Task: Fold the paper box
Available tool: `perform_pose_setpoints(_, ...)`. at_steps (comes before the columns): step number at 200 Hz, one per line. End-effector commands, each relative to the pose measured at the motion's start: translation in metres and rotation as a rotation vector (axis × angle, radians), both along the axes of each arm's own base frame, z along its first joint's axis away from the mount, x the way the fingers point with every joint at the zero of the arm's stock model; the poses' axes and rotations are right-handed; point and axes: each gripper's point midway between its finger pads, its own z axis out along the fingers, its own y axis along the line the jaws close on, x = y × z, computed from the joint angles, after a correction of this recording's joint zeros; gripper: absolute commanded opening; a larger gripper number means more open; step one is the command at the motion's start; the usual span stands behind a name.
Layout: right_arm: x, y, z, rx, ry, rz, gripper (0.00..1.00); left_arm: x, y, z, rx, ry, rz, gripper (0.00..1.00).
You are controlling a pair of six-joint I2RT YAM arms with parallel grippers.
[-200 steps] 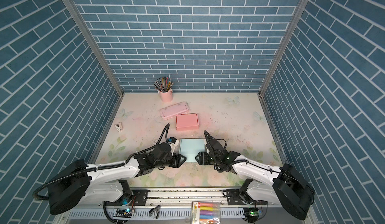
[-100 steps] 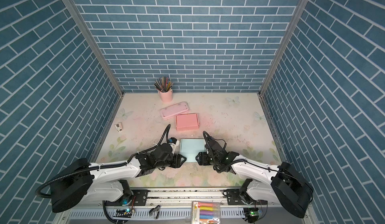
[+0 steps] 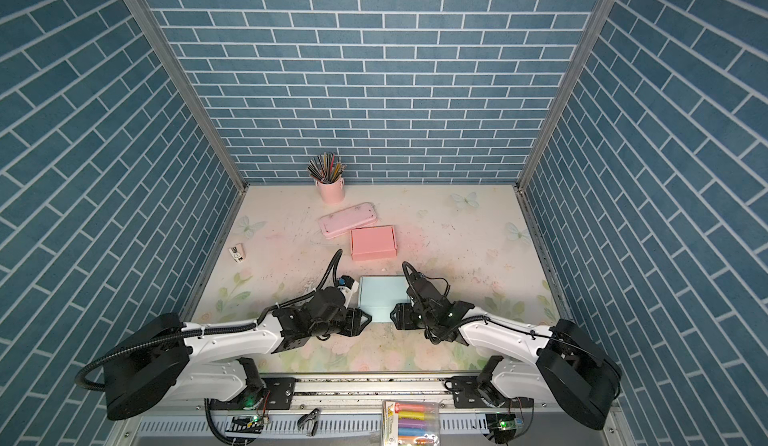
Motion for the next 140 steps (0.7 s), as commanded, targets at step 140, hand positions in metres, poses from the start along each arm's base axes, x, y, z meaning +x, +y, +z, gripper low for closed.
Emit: perform_pose_setpoints(140,0.002,-0.004,-0.006,-0.036,-0.024,-0.017,0.66,0.007,0.018,0.007,0.004,-0.039,0.05,0.54)
